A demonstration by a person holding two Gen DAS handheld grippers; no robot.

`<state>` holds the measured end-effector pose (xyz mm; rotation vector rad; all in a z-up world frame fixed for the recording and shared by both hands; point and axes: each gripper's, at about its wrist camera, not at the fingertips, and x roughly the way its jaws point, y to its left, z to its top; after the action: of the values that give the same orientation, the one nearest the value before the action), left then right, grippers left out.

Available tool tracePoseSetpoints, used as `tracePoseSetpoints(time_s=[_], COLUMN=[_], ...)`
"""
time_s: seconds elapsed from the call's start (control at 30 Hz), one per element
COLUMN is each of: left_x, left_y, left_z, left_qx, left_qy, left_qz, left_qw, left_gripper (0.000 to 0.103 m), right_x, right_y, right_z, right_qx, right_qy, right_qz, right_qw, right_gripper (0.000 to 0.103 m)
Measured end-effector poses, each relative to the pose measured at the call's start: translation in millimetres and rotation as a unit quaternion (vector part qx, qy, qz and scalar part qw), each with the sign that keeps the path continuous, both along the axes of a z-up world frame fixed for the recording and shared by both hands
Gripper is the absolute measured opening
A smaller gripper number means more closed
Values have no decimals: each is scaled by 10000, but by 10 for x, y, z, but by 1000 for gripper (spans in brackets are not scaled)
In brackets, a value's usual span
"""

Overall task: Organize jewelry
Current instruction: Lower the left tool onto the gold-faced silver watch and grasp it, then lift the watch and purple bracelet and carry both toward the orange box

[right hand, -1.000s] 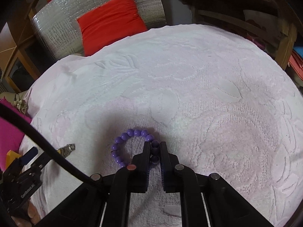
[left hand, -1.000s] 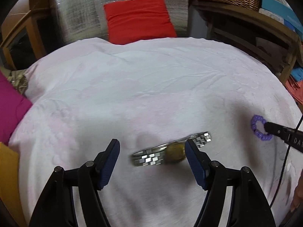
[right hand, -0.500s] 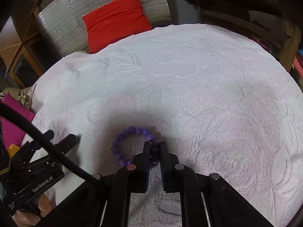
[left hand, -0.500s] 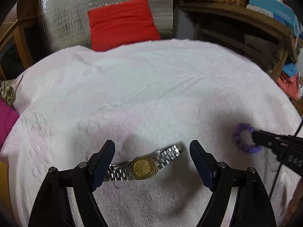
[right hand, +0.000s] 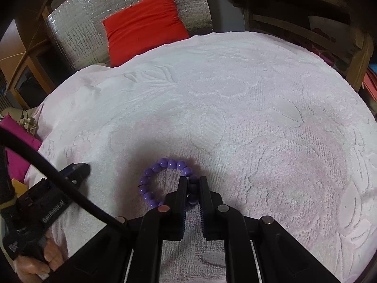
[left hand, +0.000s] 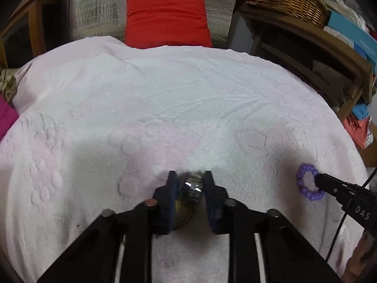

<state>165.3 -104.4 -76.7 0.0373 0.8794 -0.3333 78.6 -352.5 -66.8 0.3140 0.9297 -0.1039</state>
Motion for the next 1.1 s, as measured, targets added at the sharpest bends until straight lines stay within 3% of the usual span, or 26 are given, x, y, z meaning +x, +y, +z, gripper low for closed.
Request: tracePoseSetpoints(time_s=[0.1, 0.6, 1.1], left_x=[-51, -227, -458], left_y=[122, 970, 1527], left_z=[46, 372, 643], left_qx=[-86, -685, -825], left_qy=[13, -214, -576], left_qz=[19, 423, 641], left_qw=[10000, 9965, 9929], left_gripper=[14, 13, 13], right_x=[14, 17, -36], right_y=[51, 491, 849], right_z=[29, 295, 542], right_qx=[21, 242, 610], right_qy=[-69, -735, -1357], right_qz=[55, 374, 662], right_qw=[10000, 9963, 9867], right_gripper=[11, 11, 11])
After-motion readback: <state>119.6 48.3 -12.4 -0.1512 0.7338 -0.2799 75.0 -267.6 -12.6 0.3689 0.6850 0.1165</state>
